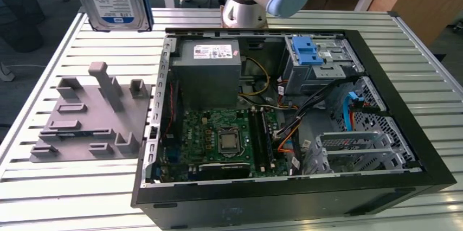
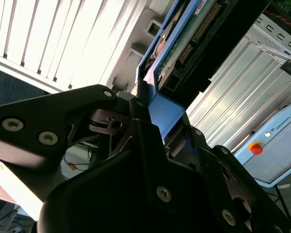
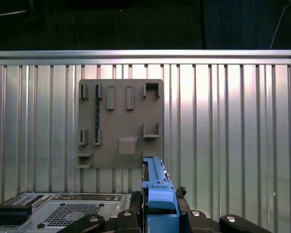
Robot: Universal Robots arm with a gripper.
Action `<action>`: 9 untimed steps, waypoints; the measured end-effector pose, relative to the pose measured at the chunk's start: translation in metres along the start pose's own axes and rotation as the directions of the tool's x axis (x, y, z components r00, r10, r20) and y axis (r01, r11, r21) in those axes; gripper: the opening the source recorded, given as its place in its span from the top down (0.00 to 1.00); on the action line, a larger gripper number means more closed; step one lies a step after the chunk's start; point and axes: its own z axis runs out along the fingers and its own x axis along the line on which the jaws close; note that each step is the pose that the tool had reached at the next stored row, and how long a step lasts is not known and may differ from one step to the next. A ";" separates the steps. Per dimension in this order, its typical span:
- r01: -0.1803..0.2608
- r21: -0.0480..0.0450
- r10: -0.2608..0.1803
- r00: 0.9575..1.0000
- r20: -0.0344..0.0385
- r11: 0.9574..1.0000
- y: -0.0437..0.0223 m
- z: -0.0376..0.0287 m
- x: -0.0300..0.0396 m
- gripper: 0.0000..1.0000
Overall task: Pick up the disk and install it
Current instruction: 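Pick up the disk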
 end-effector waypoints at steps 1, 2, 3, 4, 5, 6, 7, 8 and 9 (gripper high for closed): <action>0.000 0.000 0.000 1.000 0.000 1.000 -0.0005 0.0000 0.0000 0.63; 0.000 0.000 0.000 1.000 0.000 1.000 -0.0011 0.0000 0.0000 0.63; 0.000 0.000 0.000 1.000 0.000 1.000 -0.0017 0.0000 0.0000 0.63; 0.000 0.000 0.000 1.000 0.000 1.000 -0.0022 0.0000 0.0000 0.63; 0.000 0.000 0.000 1.000 0.000 1.000 -0.0027 0.0000 0.0000 0.63; 0.000 0.000 0.000 1.000 0.000 1.000 -0.0033 -0.0001 0.0000 0.63; 0.000 0.000 0.000 1.000 0.000 1.000 -0.0039 -0.0001 -0.0001 0.63; 0.000 0.000 0.000 1.000 0.000 1.000 -0.0044 -0.0001 -0.0001 0.63; 0.000 0.000 0.000 1.000 0.000 1.000 -0.0050 -0.0001 -0.0001 0.63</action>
